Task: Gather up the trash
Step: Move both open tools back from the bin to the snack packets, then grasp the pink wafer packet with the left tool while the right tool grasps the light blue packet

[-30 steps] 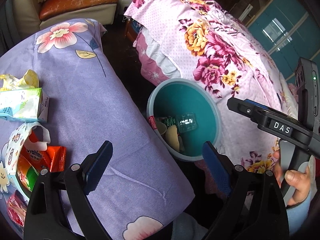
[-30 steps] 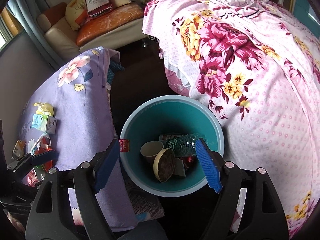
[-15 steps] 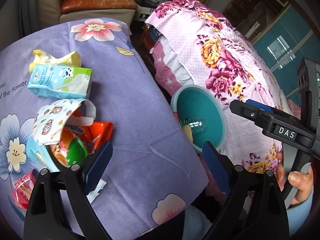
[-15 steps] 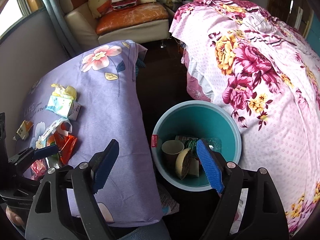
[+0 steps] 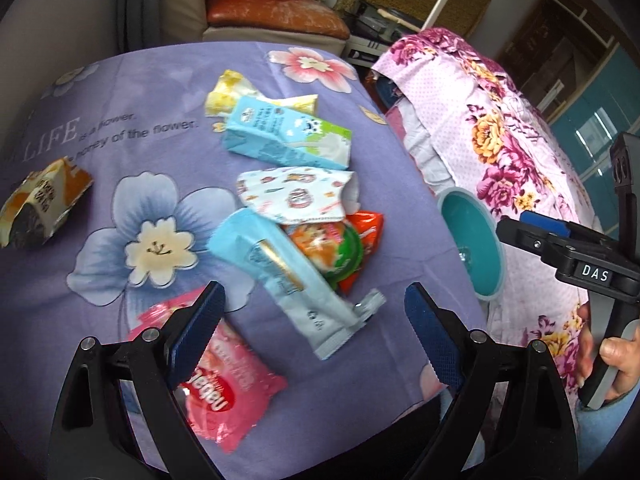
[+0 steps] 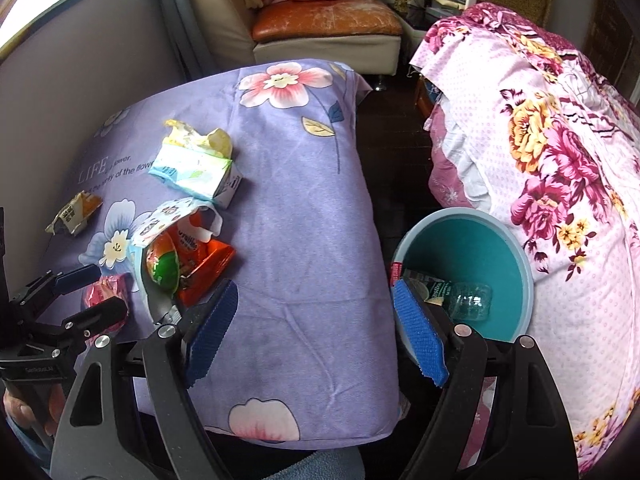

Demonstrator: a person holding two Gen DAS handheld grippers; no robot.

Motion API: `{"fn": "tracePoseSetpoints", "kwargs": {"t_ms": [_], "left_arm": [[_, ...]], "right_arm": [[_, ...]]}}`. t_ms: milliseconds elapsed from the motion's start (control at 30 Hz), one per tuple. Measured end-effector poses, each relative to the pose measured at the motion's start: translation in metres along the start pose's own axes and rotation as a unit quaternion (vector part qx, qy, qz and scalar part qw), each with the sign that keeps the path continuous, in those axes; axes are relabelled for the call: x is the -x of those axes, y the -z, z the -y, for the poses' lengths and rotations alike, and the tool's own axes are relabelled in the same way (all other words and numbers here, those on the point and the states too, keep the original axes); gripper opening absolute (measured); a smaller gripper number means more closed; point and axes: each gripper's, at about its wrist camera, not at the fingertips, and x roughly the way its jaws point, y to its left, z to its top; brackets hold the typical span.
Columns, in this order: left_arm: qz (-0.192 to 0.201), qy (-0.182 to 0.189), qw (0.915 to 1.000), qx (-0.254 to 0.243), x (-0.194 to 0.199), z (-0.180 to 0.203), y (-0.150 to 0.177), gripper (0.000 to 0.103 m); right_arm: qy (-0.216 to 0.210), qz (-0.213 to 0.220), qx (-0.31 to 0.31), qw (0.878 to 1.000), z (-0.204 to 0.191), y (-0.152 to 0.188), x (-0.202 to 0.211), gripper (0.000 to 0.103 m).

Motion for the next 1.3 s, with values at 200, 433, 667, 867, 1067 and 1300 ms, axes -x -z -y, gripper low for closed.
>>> {"fn": "tracePoseSetpoints", "kwargs": {"t_ms": [200,433,667,867,1067,1300], "left_arm": [[-0.009,-0.047,0.9981,0.038,0.001,-0.049,0.023,0.091],[-0.030,-0.057,0.9954,0.071,-0.010,-0.074,0.044,0.091],[-0.037,-0.062,0.9962,0.050,-0.021,-0.059,0.056,0.092],[-0.015,-0.046,0.9981,0.038,-0.016,-0.054,0.060,0.037],[0.006,-0.043,0.9975,0.056,-0.004,-0.072,0.057,0.013],[0.021,-0.041,0.9953,0.085,0.014,-0.104,0.053,0.012]], "right_arm": [[-0.014,-0.017,0.025,0.999,-0.032,0.002,-0.013,0.076],[-0.032,-0.033,0.050,0.998,-0.062,0.005,-0.026,0.076],[-0.054,-0.047,0.049,0.996,-0.076,0.006,-0.034,0.076],[-0.073,-0.049,0.051,0.995,-0.091,0.007,-0.037,0.073],[-0.093,-0.070,0.064,0.991,-0.109,0.006,-0.048,0.053],[-0.103,-0.093,0.084,0.987,-0.138,0.004,-0.076,0.045]]}}
